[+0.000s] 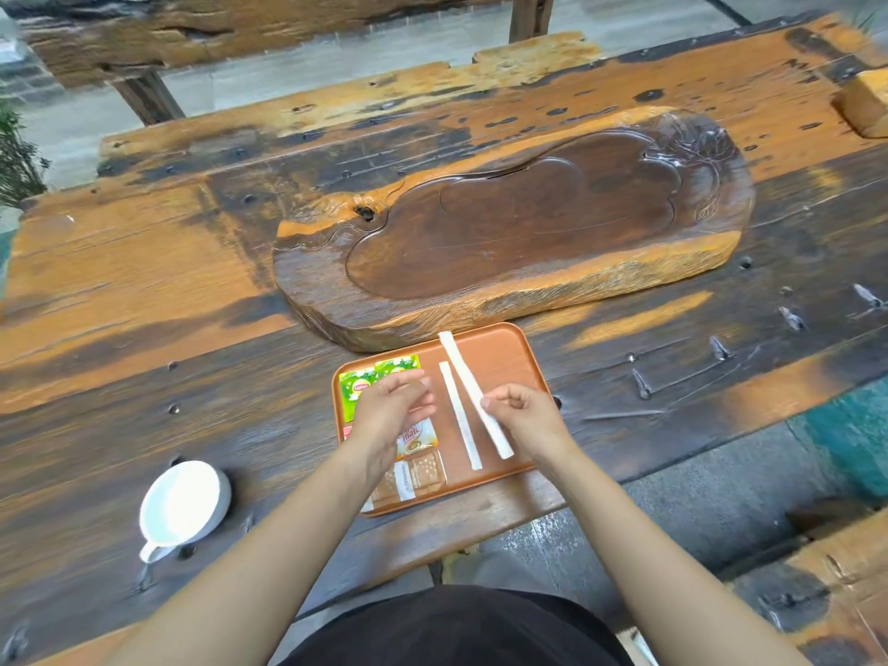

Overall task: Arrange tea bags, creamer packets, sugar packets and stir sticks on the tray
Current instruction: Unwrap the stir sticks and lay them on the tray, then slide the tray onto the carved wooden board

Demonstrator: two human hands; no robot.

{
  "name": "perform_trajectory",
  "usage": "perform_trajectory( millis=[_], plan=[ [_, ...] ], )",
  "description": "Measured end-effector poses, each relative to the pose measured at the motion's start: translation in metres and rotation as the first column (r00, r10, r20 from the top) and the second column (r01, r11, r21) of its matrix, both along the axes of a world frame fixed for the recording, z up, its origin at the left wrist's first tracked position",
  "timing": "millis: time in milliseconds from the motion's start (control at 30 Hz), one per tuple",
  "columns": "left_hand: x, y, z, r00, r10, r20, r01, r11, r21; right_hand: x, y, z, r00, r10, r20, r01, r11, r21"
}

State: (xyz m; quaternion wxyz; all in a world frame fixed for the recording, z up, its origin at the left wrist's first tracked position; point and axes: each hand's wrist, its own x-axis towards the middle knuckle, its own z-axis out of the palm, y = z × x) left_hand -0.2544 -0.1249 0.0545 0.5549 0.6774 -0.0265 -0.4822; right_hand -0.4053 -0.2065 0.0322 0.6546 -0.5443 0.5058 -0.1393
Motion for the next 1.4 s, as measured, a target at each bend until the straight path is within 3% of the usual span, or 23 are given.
perform_trajectory(
  millis=[100,233,333,500,967,1067,1133,1267,1400],
  plan=[
    [0.023,0.021,-0.018,0.970,0.110,0.218,-0.144,0.978,0.149,-0.008,-0.021,-0.016,0.971,-0.094,-0.221,0.075,0.993,-0.089],
    [0.046,0.064,-0.050,0.909,0.109,0.403,-0.274,0.884,0.378,-0.008,-0.032,-0.039,0.894,-0.041,-0.447,-0.012,0.993,-0.116],
    [0.051,0.086,-0.071,0.927,-0.010,0.374,-0.190,0.849,0.492,-0.002,-0.028,-0.048,0.846,0.018,-0.533,-0.091,0.989,-0.112],
    [0.048,0.094,-0.087,0.962,0.001,0.273,-0.130,0.881,0.454,0.004,-0.020,-0.051,0.776,0.010,-0.631,-0.171,0.966,-0.194],
    [0.055,0.095,-0.093,0.975,-0.036,0.219,-0.065,0.897,0.437,0.001,-0.020,-0.051,0.776,0.076,-0.626,-0.283,0.929,-0.238],
    [0.056,0.094,-0.092,0.979,-0.039,0.200,-0.052,0.901,0.430,-0.007,-0.026,-0.048,0.814,-0.091,-0.573,-0.176,0.902,-0.394],
    [0.056,0.093,-0.090,0.981,-0.044,0.188,-0.042,0.903,0.428,-0.018,-0.035,-0.049,0.779,-0.192,-0.596,-0.157,0.861,-0.483],
    [0.057,0.089,-0.086,0.986,-0.044,0.158,-0.031,0.898,0.440,-0.029,-0.048,-0.054,0.742,-0.051,-0.668,-0.222,0.922,-0.317],
    [0.061,0.087,-0.080,0.988,-0.046,0.149,-0.025,0.894,0.448,-0.033,-0.050,-0.053,0.795,-0.055,-0.605,-0.192,0.922,-0.335]
  ],
)
